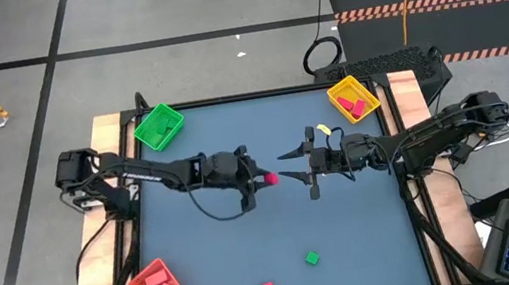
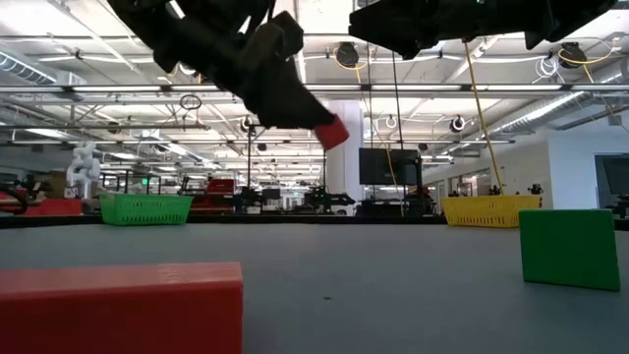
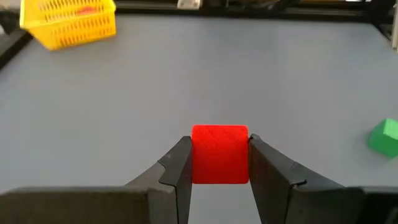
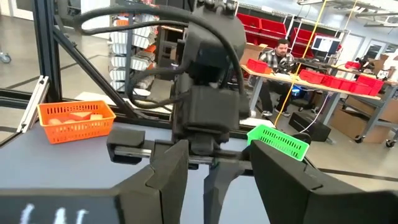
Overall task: Sort & place blocks by color
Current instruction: Put the red block into the yellow bin
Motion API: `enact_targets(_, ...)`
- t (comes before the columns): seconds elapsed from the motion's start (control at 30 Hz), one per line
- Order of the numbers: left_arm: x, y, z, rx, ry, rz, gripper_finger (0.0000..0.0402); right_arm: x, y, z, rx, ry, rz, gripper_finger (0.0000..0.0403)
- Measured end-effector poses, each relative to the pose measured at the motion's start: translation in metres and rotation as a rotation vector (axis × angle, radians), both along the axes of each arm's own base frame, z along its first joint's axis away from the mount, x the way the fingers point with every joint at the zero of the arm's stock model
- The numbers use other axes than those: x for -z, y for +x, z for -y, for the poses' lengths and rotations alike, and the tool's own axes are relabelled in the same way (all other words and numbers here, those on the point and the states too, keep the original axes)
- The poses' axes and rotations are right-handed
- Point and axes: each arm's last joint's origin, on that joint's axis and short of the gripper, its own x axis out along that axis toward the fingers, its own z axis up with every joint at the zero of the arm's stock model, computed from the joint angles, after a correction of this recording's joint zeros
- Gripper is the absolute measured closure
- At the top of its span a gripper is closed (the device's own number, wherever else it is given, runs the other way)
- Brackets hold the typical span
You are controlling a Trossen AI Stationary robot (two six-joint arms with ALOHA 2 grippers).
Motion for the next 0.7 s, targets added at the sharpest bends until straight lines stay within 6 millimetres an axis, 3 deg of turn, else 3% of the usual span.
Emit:
enact_targets(0.23,0.014,-0.009,0.005,-0.029,-0.044,-0.170,0.0266,0.000,0.000,0.000,0.000,0.000,0.000,0.0234)
enact_targets(0.7,0.013,-0.009,0.024,0.008,-0.059,-0.166,0.0183,0.000,0.000,0.000,0.000,0.000,0.000,0.0234)
